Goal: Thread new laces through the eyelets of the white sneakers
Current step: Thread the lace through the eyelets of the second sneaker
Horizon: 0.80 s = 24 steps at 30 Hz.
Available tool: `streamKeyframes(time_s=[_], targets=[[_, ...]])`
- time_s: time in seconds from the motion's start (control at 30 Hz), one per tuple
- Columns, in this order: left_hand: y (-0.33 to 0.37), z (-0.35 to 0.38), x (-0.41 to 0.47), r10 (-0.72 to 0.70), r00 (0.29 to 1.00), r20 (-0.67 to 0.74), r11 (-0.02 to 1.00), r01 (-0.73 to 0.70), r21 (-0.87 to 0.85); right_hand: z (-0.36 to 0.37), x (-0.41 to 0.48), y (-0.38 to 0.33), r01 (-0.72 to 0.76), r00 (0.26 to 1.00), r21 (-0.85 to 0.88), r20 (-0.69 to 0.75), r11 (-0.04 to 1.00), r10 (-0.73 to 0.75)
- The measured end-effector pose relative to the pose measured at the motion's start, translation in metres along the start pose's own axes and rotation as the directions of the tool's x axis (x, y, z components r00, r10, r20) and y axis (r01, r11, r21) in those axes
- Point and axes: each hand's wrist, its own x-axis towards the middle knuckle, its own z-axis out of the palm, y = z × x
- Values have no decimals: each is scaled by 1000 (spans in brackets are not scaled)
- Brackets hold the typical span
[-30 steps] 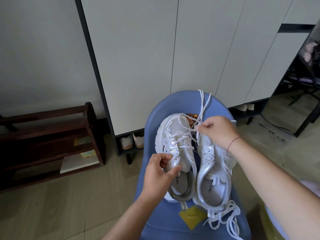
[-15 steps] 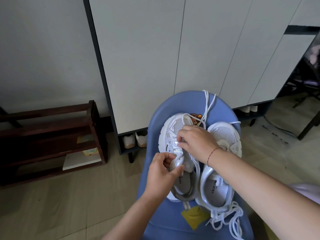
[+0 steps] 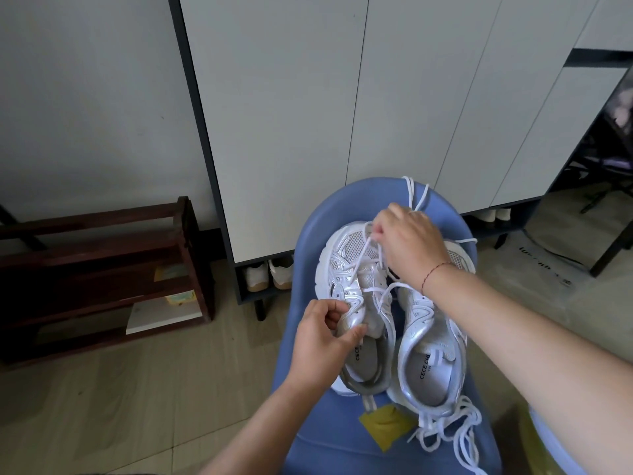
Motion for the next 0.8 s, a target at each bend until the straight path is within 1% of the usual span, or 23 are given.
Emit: streamKeyframes(time_s=[0.07, 0.1, 0.13, 0.2, 0.27, 0.3, 0.37, 0.4, 0.43, 0.5, 0.63, 0.8], targets=[[0, 0, 0, 0, 1000, 3, 1000, 0, 1, 3, -6, 9, -160, 987, 43, -1, 986, 160], [0, 0, 0, 1, 1000, 3, 1000, -1, -1, 7, -10, 10, -204, 979, 66, 25, 977, 203], [0, 1, 0, 1, 1000, 2, 1000, -1, -3, 9, -15, 8, -219, 975, 97, 50, 971, 215], [0, 1, 1, -3, 1000, 1, 1000, 3, -4, 10, -20, 0, -159, 987, 187, 63, 969, 150], [-1, 2, 1, -10, 1000, 3, 1000, 10, -9, 7, -22, -12, -36, 999, 279, 49, 960, 23], [-1, 2, 1, -10, 1000, 5, 1000, 10, -8, 6, -22, -18, 16, 997, 314, 65, 949, -38], [0, 1, 1, -12, 1000, 10, 1000, 12, -2, 9, -24, -28, 85, 977, 326, 158, 942, -143], [0, 1, 1, -14, 1000, 11, 1000, 14, -2, 13, -25, -31, 111, 963, 297, 204, 948, -176], [0, 0, 0, -15, 1000, 12, 1000, 15, -5, 16, -25, -32, 128, 952, 253, 240, 959, -191], [1, 0, 0, -13, 1000, 14, 1000, 13, -9, 18, -24, -31, 142, 948, 186, 257, 972, -187], [2, 0, 0, -9, 1000, 19, 1000, 9, -18, 17, -21, -27, 172, 949, 124, 243, 977, -198], [1, 0, 0, -8, 1000, 15, 1000, 8, -6, 13, -20, -25, 189, 947, 101, 243, 977, -208]])
